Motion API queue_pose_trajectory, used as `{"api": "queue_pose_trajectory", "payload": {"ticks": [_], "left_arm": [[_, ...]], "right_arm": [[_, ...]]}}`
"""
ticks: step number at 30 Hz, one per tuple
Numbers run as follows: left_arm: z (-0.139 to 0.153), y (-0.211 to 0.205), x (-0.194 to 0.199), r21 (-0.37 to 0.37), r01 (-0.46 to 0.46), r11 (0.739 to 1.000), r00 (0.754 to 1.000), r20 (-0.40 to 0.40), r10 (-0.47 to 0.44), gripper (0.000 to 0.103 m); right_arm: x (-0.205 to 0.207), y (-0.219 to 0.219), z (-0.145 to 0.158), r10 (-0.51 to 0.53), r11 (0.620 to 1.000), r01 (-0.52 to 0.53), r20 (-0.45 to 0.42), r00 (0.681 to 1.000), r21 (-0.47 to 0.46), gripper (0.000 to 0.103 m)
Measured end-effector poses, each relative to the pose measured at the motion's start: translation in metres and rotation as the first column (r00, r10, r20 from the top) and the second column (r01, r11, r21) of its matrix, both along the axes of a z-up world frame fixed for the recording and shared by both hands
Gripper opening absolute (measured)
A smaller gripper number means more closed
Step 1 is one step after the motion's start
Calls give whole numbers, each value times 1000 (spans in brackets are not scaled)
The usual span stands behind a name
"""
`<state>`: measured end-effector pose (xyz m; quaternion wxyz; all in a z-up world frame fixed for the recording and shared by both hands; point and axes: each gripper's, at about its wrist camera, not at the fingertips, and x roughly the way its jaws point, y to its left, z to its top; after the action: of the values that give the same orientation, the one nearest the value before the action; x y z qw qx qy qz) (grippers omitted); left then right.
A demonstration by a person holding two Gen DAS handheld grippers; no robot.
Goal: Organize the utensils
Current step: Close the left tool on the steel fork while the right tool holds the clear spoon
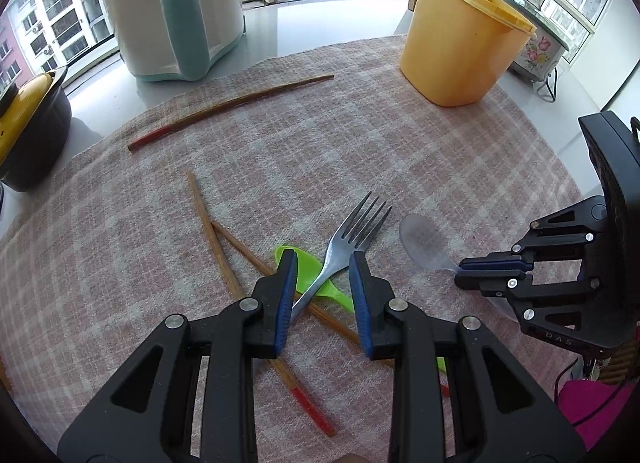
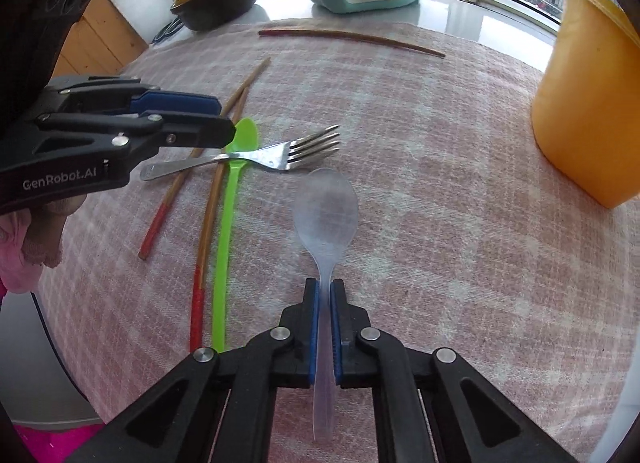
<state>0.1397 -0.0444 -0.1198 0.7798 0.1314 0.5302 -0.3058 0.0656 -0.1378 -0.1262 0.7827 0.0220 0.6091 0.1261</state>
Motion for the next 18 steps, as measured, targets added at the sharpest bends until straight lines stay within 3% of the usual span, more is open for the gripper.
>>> {"api": "queue_pose_trajectory", "payload": {"ticks": [7, 9, 11, 18], "left_arm": [[-14, -33, 3, 45, 79, 996, 997, -10, -79, 29], [-16, -39, 6, 51, 88, 995, 996, -9, -87, 36], [-18, -44, 7, 62, 103, 993, 995, -7, -102, 36], [-29, -57, 8, 139, 155, 978, 987, 17, -158, 36]], "right_arm": [[-4, -34, 1, -116, 993, 116, -11, 993, 30, 2], [-5, -38, 1, -113, 992, 114, -15, 993, 55, 13], [-7, -42, 4, -125, 989, 125, -6, 992, 85, 45], [3, -58, 5, -168, 977, 165, 14, 986, 135, 44]]}}
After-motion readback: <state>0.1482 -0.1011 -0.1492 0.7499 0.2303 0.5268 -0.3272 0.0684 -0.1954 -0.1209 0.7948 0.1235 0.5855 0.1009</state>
